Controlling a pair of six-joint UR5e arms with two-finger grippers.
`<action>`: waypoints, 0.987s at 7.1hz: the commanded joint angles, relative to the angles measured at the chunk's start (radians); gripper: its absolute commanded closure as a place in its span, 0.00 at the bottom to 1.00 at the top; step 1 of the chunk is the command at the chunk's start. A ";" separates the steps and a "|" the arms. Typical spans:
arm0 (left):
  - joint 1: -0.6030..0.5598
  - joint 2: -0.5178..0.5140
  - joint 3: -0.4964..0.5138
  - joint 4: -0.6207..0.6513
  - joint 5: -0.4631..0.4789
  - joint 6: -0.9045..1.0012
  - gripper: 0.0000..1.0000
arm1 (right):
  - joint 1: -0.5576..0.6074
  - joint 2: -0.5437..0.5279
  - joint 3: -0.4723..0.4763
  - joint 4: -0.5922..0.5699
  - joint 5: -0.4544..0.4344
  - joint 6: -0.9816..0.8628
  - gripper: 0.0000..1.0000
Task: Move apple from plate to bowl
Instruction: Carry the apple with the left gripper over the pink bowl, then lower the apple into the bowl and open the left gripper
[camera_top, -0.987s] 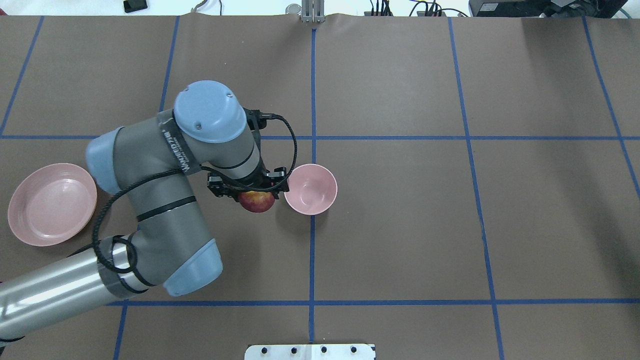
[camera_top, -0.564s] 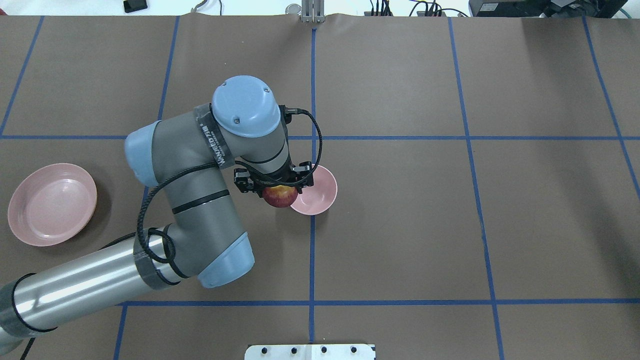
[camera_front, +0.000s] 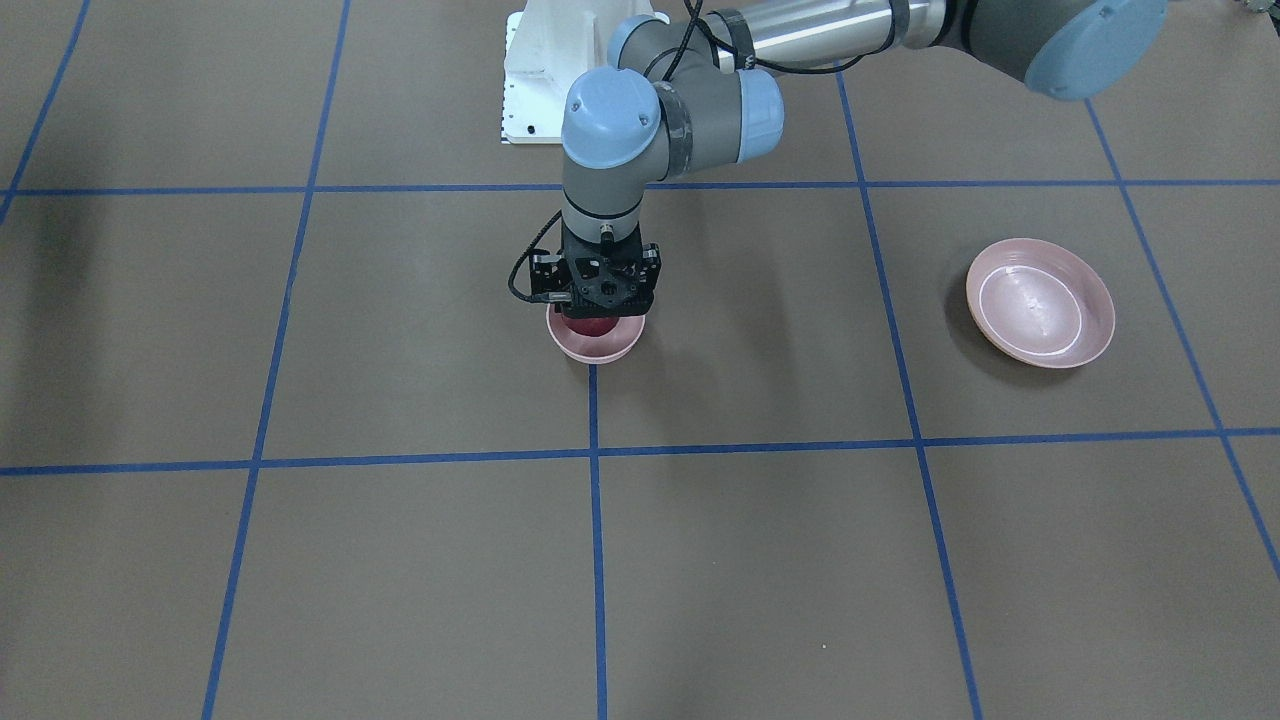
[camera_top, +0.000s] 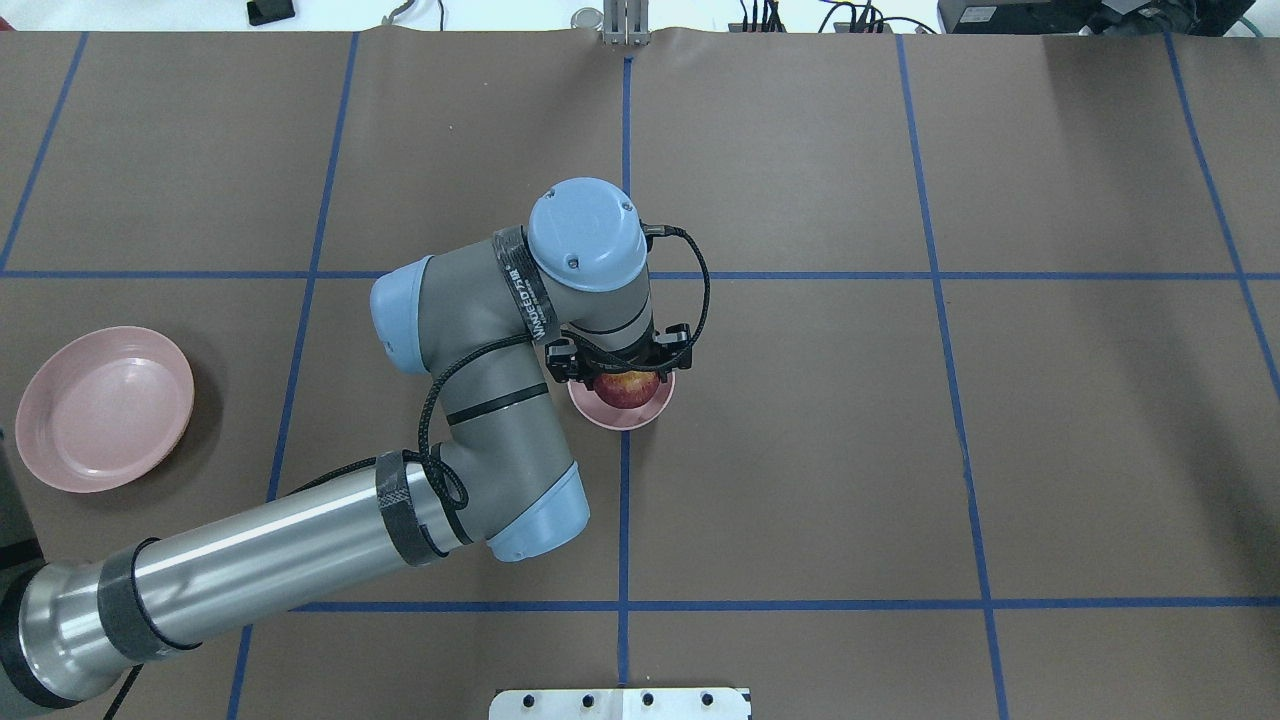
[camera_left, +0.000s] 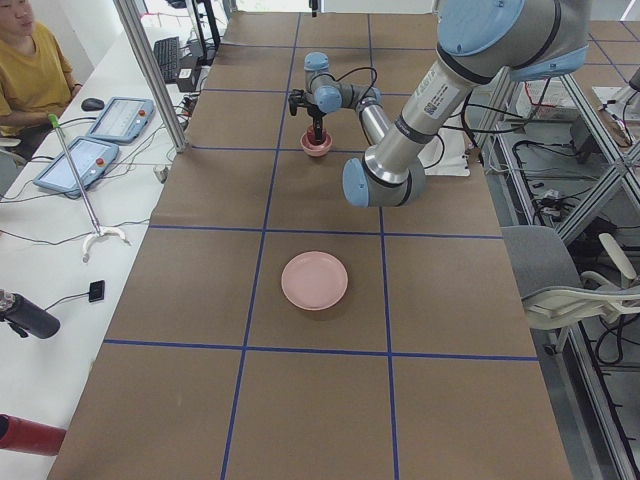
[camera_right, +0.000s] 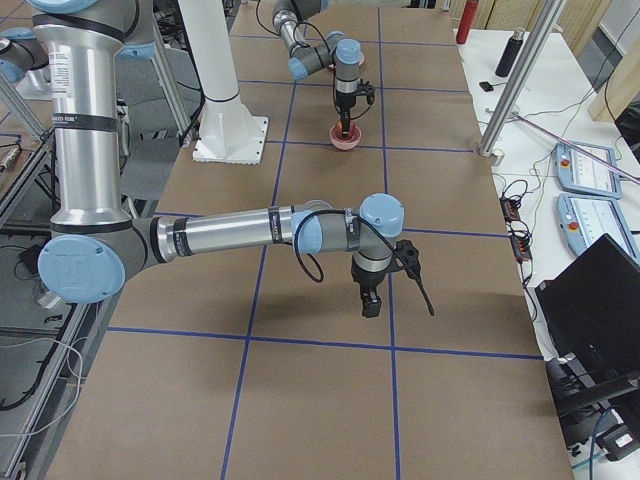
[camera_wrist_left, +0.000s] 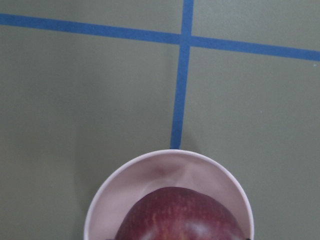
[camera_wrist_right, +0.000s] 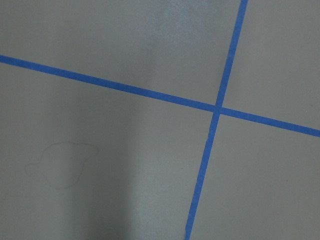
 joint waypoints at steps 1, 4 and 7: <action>0.007 0.003 0.001 -0.001 0.004 0.000 0.28 | 0.000 0.000 0.000 0.000 0.000 0.000 0.00; 0.009 0.003 -0.001 -0.001 0.014 0.003 0.07 | 0.000 0.000 0.000 0.000 0.001 0.000 0.00; 0.009 0.003 -0.016 0.001 0.057 0.003 0.02 | 0.000 0.000 -0.002 0.000 0.001 0.000 0.00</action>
